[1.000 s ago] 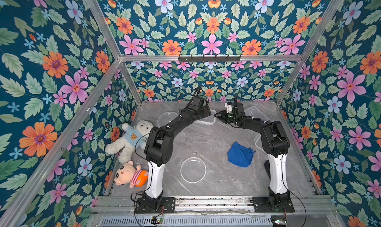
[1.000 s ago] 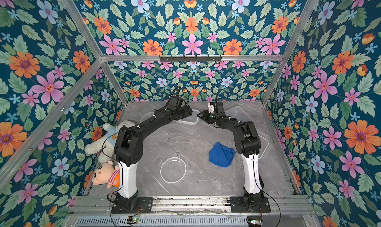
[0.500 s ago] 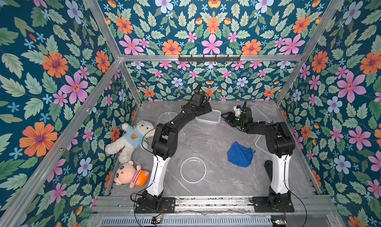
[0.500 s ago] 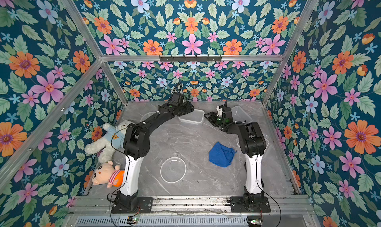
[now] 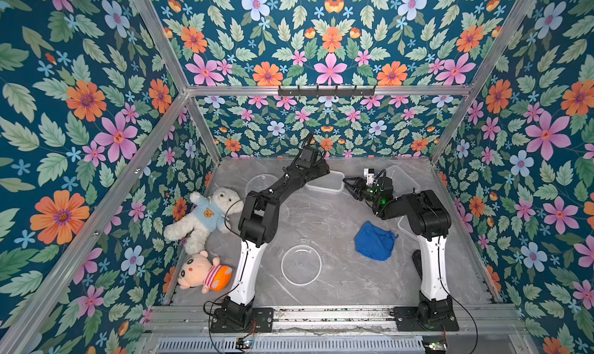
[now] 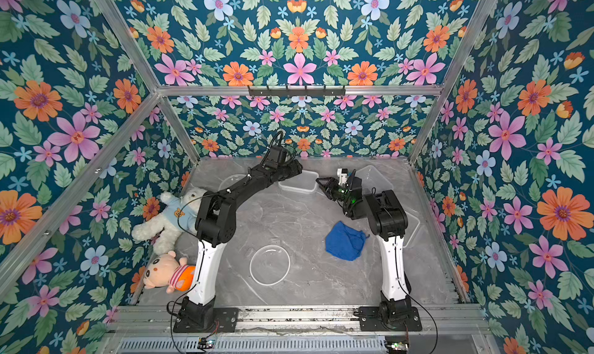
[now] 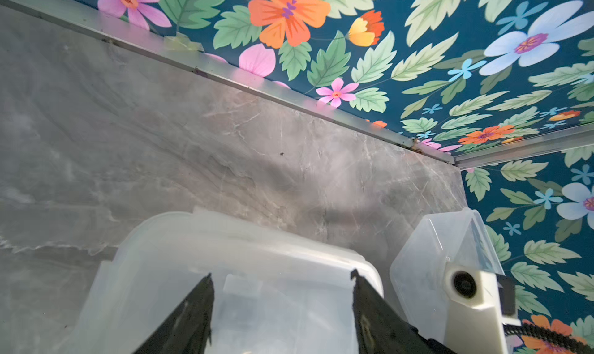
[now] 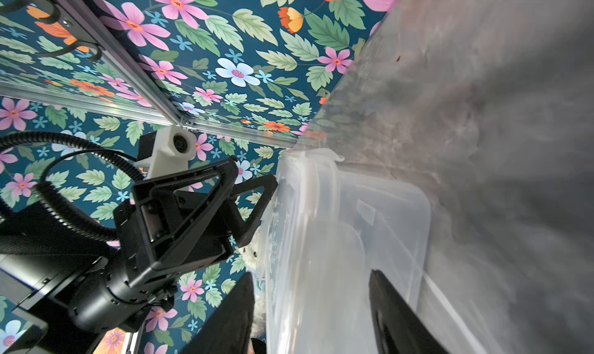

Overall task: Wipe the insides of the lunch boxes
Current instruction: Open the fastener of the lunch box.

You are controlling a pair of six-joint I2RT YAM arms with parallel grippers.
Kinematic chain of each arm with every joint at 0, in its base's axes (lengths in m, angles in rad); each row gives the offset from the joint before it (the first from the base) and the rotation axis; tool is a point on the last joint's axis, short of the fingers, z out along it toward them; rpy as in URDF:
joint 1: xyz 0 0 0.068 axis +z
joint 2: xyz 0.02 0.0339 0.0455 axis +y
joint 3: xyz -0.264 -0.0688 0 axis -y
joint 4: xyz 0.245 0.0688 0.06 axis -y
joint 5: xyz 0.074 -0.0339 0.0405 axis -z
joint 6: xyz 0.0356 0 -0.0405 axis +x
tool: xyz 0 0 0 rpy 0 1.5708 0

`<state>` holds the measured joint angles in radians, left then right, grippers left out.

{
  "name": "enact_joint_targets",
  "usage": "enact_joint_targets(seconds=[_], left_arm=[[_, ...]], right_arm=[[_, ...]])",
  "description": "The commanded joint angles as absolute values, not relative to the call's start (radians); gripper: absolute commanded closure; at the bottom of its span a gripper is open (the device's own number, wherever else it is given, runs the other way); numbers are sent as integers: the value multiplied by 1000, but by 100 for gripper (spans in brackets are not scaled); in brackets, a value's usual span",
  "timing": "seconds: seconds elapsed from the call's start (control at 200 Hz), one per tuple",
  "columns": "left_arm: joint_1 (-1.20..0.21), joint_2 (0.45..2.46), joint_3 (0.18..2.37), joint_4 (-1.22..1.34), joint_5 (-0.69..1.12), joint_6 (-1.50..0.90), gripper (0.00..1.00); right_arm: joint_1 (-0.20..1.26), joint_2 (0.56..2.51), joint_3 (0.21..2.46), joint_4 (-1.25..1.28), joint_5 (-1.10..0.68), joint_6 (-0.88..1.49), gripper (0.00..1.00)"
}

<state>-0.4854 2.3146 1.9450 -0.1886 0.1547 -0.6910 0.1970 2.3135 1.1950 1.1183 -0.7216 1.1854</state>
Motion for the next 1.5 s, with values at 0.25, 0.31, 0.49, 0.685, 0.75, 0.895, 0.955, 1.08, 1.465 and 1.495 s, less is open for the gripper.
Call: enact_joint_targets(seconds=[0.25, 0.31, 0.49, 0.685, 0.75, 0.895, 0.955, 1.08, 1.465, 1.495], left_arm=[[-484, 2352, 1921, -274, 175, -731, 31], [-485, 2352, 1914, -267, 177, -734, 31], [-485, 2349, 1876, -243, 192, -748, 31], [-492, 2325, 1815, -203, 199, -764, 32], [-494, 2308, 1787, -187, 199, -770, 32], [-494, 2269, 1779, -164, 197, -777, 32], [-494, 2251, 1807, -168, 199, -774, 31], [-489, 2206, 1929, -225, 177, -725, 29], [-275, 2156, 1900, -241, 150, -663, 27], [-264, 2165, 1896, -230, 161, -666, 26]], right_arm=[[221, 2372, 1204, 1290, -741, 1305, 48], [223, 2375, 1205, 1299, -739, 1308, 50], [223, 2365, 1199, 1298, -738, 1306, 71], [223, 2289, 1183, 1143, -746, 1213, 82], [222, 2259, 1172, 1077, -740, 1175, 82], [223, 2193, 1164, 933, -732, 1085, 82], [226, 2163, 1172, 869, -729, 1051, 82], [250, 2082, 1206, 664, -709, 933, 82], [497, 2062, 1673, -342, -352, 353, 100], [504, 2082, 1702, -368, -358, 352, 100]])
